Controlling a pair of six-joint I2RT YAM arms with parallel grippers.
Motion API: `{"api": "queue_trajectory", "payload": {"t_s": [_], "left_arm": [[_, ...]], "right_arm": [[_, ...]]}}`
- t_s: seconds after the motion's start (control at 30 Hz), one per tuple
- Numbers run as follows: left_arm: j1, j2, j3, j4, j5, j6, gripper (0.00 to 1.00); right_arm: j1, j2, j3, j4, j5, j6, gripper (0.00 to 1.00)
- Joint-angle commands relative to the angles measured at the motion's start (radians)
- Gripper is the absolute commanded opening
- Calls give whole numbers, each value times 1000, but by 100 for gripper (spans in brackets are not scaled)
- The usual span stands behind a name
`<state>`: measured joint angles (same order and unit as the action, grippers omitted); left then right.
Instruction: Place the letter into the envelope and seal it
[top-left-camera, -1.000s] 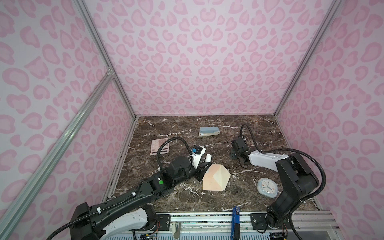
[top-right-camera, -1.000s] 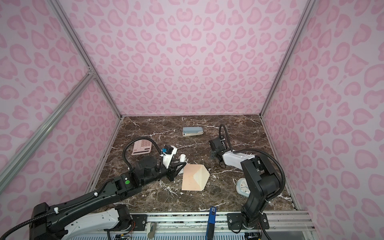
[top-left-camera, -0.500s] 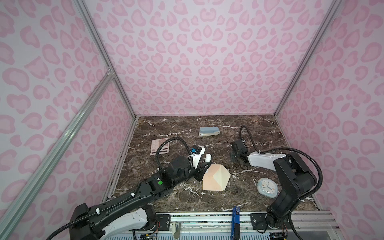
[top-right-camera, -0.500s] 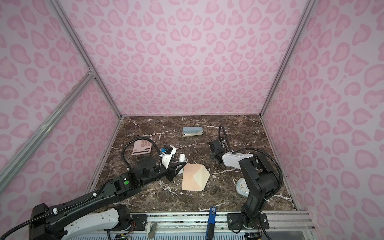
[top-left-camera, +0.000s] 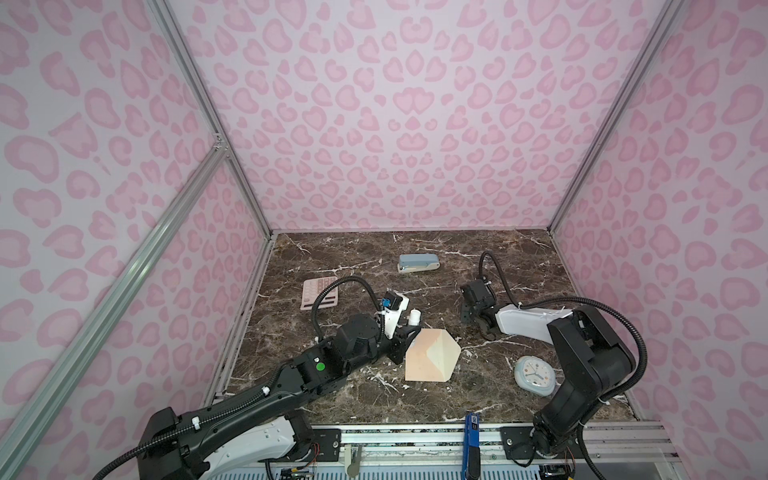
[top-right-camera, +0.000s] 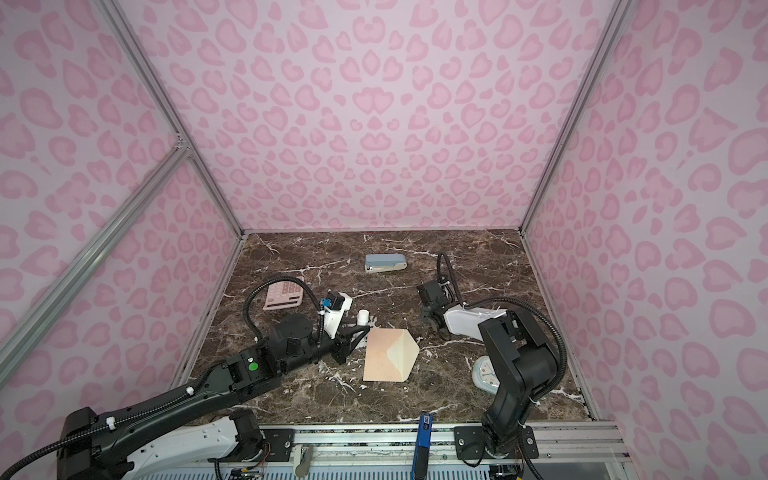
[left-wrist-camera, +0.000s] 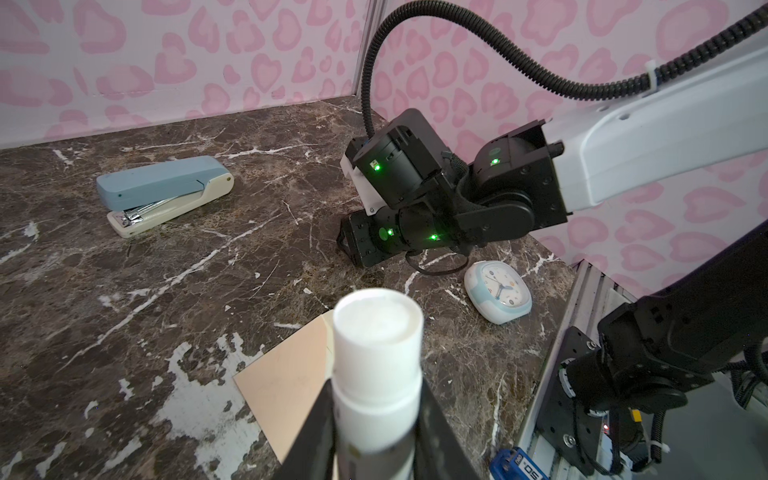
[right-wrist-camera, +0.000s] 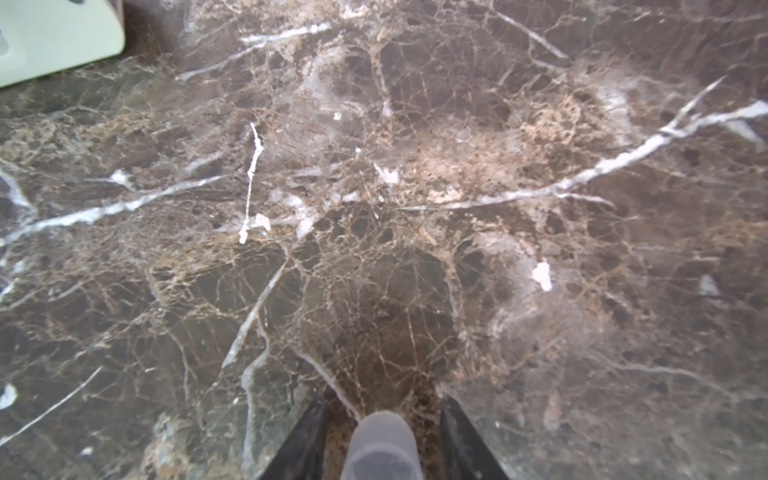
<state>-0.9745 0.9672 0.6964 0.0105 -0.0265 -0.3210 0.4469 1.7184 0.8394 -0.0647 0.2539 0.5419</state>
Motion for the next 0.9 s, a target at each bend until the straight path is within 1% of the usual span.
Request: {"api": "queue_trajectory", "payload": {"t_s": [0.0,0.23,0.37,0.47,0.53,0.63,0.73,0.8,0.87], "left_arm": [[0,-10,-4,36,-12,-8,4],[0,-30,-51,108,-40,-37,4],[0,-44,-69,130,-76,-38,4],[0,-57,-74,135,-97,-32,4],[0,-65,-79,141,-111,-26,4],[3,-72,-86,154,-133,-19,4],[10,-75,-96,172,-153,-10,4],[22,-76,-108,217,-167,-11,4],[42,-77,-120,249,-166,-13,4]], "right_arm": [[2,-7,12,-27,15,-2,51],[13,-66,47,-82,-5,-5,55],[23,-156,65,-128,-21,-21,55],[32,-251,57,-122,-75,-64,55],[43,-314,42,-95,-120,-118,55],[86,-404,10,-60,-146,-206,55],[124,-483,-29,-19,-209,-267,54],[141,-525,-58,14,-304,-282,53],[150,-549,-77,35,-399,-263,53]]}}
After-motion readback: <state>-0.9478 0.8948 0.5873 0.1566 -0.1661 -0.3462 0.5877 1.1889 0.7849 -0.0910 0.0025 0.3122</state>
